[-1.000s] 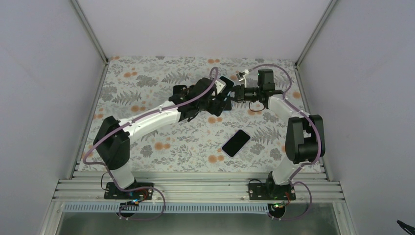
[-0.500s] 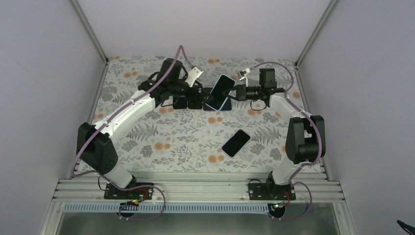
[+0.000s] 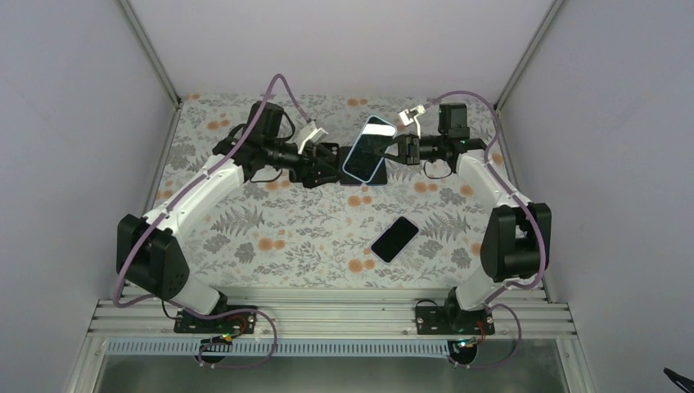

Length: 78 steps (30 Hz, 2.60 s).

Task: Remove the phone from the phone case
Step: Remove the phone case from the phone.

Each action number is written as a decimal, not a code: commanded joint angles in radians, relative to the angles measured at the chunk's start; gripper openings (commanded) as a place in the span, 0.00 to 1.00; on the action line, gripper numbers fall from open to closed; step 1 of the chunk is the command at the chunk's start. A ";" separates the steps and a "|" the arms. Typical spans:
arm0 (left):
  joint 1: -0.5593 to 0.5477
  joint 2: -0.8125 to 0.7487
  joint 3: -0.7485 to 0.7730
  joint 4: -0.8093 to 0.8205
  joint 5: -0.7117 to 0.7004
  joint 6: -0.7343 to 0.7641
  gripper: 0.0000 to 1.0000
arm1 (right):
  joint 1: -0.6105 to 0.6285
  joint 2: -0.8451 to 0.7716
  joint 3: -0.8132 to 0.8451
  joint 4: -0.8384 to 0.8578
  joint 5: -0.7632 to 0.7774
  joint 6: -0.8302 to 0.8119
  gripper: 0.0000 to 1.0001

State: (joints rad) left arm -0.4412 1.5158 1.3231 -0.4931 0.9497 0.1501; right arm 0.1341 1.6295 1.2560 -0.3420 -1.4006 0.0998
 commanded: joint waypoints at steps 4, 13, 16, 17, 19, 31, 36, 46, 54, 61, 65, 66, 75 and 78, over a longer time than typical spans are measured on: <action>0.004 -0.038 -0.043 0.034 0.106 0.031 0.76 | 0.002 -0.053 0.063 -0.092 -0.158 -0.114 0.04; 0.003 -0.028 -0.058 0.075 0.084 -0.014 0.59 | 0.028 -0.092 0.053 -0.091 -0.143 -0.121 0.04; 0.003 -0.028 -0.058 0.078 0.088 -0.018 0.55 | 0.039 -0.097 0.054 -0.086 -0.139 -0.116 0.04; 0.002 -0.029 -0.061 0.080 0.090 -0.017 0.54 | 0.042 -0.097 0.055 -0.086 -0.137 -0.115 0.04; 0.003 -0.029 -0.065 0.086 0.088 -0.023 0.53 | 0.047 -0.099 0.054 -0.085 -0.138 -0.117 0.04; 0.005 -0.018 -0.067 0.094 0.046 -0.048 0.45 | 0.065 -0.117 0.052 -0.095 -0.159 -0.135 0.04; 0.012 -0.016 -0.070 0.096 0.051 -0.050 0.43 | 0.066 -0.122 0.049 -0.096 -0.176 -0.139 0.04; 0.039 -0.012 -0.086 0.119 0.080 -0.070 0.38 | 0.069 -0.122 0.047 -0.091 -0.223 -0.137 0.04; 0.039 -0.008 -0.089 0.124 0.062 -0.074 0.35 | 0.076 -0.129 0.051 -0.086 -0.237 -0.131 0.04; 0.038 -0.011 -0.096 0.129 0.049 -0.073 0.35 | 0.083 -0.128 0.059 -0.077 -0.223 -0.119 0.04; 0.037 -0.016 -0.097 0.126 0.070 -0.063 0.37 | 0.085 -0.128 0.063 -0.075 -0.212 -0.115 0.04; 0.036 -0.018 -0.096 0.125 0.086 -0.061 0.37 | 0.085 -0.128 0.063 -0.075 -0.208 -0.113 0.04; 0.039 -0.058 -0.127 0.168 0.246 -0.070 0.41 | 0.085 -0.121 0.081 -0.089 -0.196 -0.122 0.04; 0.038 -0.062 -0.130 0.171 0.278 -0.067 0.41 | 0.086 -0.123 0.081 -0.091 -0.199 -0.122 0.04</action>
State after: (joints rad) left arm -0.4065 1.4830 1.2045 -0.3645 1.1500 0.0669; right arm 0.2096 1.5524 1.2945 -0.4435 -1.4757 -0.0181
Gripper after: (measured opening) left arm 0.414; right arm 0.092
